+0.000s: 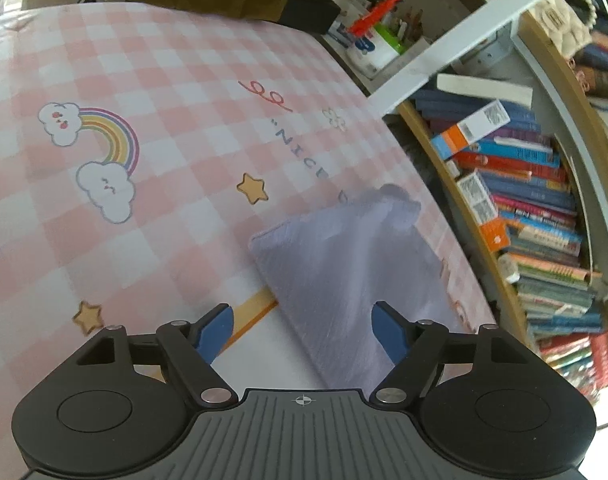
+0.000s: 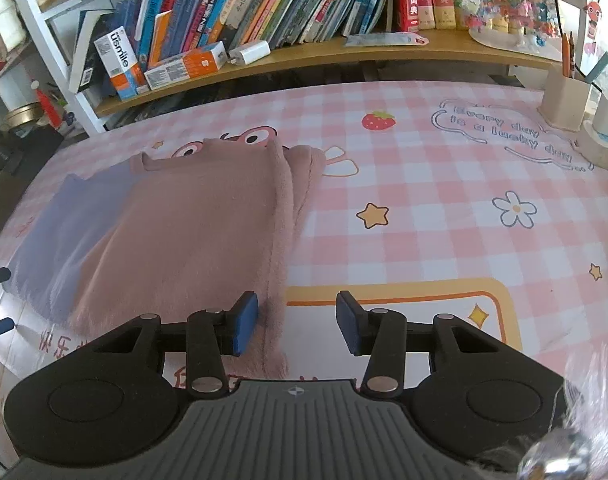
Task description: Fold clothes
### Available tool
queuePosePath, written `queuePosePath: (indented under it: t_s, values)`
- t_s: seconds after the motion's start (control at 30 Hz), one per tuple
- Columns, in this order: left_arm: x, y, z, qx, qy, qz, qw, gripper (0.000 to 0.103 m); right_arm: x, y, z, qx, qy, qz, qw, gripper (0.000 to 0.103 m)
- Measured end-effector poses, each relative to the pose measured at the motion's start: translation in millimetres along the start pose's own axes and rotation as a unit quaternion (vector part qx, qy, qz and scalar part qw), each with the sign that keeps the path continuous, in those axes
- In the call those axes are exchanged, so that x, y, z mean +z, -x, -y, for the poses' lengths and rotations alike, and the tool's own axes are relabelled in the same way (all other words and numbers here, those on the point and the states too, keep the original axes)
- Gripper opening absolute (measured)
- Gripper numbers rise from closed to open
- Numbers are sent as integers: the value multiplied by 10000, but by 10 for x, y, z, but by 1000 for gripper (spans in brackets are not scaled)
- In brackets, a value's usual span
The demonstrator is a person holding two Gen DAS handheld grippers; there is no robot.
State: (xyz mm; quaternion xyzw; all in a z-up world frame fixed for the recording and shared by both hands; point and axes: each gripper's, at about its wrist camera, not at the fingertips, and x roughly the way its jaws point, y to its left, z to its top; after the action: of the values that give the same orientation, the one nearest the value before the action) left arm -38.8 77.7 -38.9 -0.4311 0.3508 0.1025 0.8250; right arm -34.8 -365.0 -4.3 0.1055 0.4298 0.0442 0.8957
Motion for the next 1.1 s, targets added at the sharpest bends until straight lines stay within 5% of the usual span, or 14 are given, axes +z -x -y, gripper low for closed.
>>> queuePosePath:
  t_s: [0.27,0.6,0.73,0.8,0.87,0.97,1.1]
  values:
    - [117,-183,-5,-274,301,-11,9992,73,0,-79,15,-86,-209,-103,9997,39]
    - [179,-295,-140,-295,680,-72,9972,20,-22,-117,-41,-65,-220,-223,9995,30]
    - [176,-244,9,-278,-280,56,9992,7,-22,-130,-78,-71,-194,-235,9995,28]
    - [107,-123,300,-309,-1537,398,9868,7,-21,-141,-99,-71,-184,-240,9995,27]
    - [72,4,443,-695,-2052,644,9741,7,-18,-149,-134,-64,-155,-249,9995,27]
    - [138,41,438,-908,-1933,654,9747,7,-17,-167,-208,-63,-85,-271,9996,26]
    - [265,-73,135,-803,-1084,398,9901,7,-23,-164,-278,-54,21,-290,9996,26]
